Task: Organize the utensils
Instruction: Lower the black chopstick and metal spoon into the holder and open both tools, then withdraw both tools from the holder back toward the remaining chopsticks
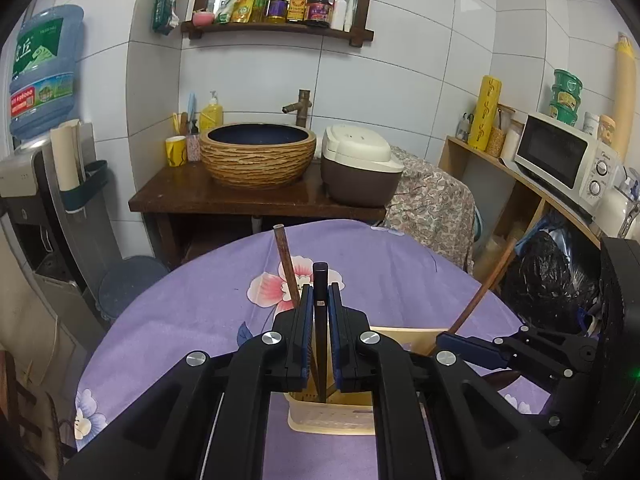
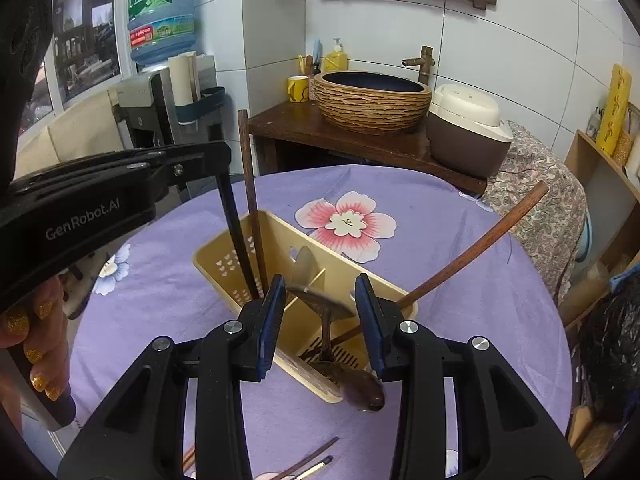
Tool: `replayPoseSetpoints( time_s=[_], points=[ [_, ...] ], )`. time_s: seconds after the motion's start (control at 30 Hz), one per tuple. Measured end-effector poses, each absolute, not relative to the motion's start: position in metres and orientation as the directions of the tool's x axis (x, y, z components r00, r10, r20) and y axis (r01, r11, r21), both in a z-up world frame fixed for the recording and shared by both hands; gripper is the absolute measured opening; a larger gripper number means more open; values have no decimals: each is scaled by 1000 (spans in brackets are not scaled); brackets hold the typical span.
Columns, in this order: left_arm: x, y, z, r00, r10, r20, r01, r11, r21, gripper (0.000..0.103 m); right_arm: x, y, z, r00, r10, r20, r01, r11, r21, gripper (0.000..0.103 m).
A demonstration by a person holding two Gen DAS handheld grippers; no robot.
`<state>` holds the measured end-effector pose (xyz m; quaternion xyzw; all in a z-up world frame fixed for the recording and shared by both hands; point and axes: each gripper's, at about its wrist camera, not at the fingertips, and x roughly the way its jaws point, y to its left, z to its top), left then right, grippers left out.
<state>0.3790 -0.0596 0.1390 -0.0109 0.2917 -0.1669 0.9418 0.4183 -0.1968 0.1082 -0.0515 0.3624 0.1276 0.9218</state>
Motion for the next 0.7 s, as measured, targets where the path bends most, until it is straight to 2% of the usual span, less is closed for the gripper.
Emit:
replayPoseSetpoints(
  time_s=[0.17,0.2,0.23,0.27,0.3,0.37,0.43,0.5,0.6,0.7],
  points=[
    [376,-61,141,765,-328,-554,316,941,-121,9,414,-194,106,721,182,-668,-283,958,-45,38],
    [375,-61,142,765,-332,-552,319,940,-123,9,411,-194,107,728,186,-660,-288,956,-49,40],
    [373,-61,144,765,-337,-548,326,938,-123,11,410,-193,108,735,186,-652,-290,956,-54,48],
    [369,-60,145,769,-340,-541,329,937,-121,22,406,-192,110,751,181,-635,-288,955,-68,54],
    [366,-59,147,776,-340,-531,328,937,-121,39,402,-191,112,768,170,-618,-280,956,-84,62],
    [352,-52,154,806,-337,-487,319,940,-122,52,392,-190,117,796,150,-587,-268,956,-120,63],
    [341,-48,158,821,-333,-464,318,941,-113,54,380,-190,123,821,139,-553,-260,955,-145,63],
    [328,-44,160,836,-323,-444,311,945,-103,68,367,-191,128,848,129,-514,-244,956,-163,64],
    [305,-33,160,863,-303,-405,286,953,-103,80,343,-194,134,890,110,-443,-210,960,-184,78],
    [284,-22,157,889,-260,-377,243,965,-94,86,318,-198,140,918,89,-387,-173,967,-189,79]
  ],
)
